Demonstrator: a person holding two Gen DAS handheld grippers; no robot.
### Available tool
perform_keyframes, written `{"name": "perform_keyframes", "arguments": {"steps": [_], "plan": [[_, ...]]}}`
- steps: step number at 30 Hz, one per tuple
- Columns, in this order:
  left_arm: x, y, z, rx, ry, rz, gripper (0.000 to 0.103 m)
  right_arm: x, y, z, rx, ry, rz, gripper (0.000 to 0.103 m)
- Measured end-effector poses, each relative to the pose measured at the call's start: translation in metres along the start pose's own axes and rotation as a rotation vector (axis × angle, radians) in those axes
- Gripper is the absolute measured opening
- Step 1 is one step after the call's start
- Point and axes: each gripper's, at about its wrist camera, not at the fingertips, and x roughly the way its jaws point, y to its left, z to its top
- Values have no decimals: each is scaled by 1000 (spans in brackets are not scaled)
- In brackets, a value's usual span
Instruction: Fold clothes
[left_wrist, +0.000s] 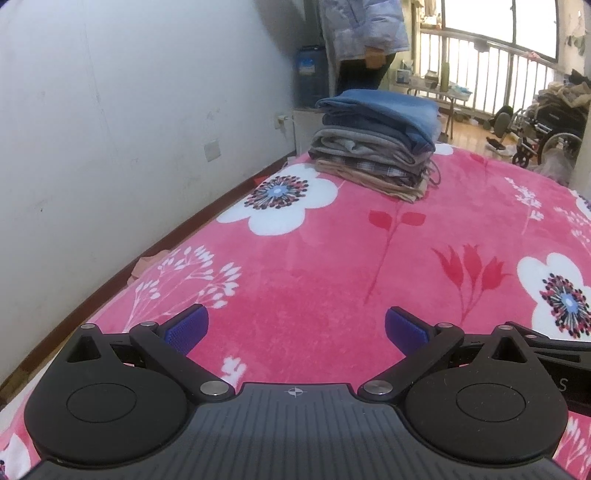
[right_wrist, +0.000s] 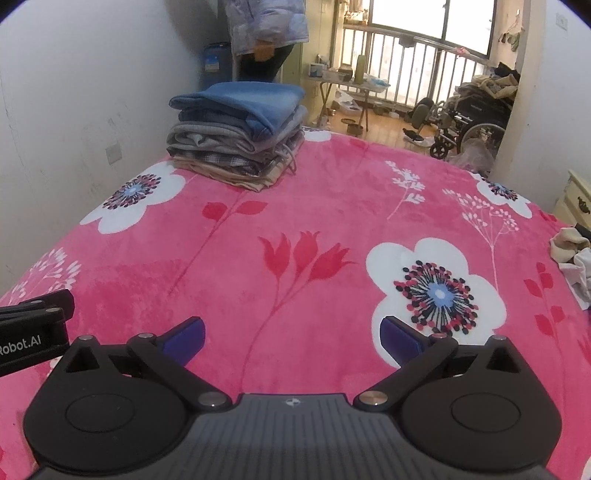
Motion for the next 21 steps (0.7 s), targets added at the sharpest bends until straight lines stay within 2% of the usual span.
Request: {"name": "perform_keyframes", "arguments": {"steps": [21], "plan": [[1,-1,0,12,-1,1,103,2,-1,-2,1,8,-12,103]]}}
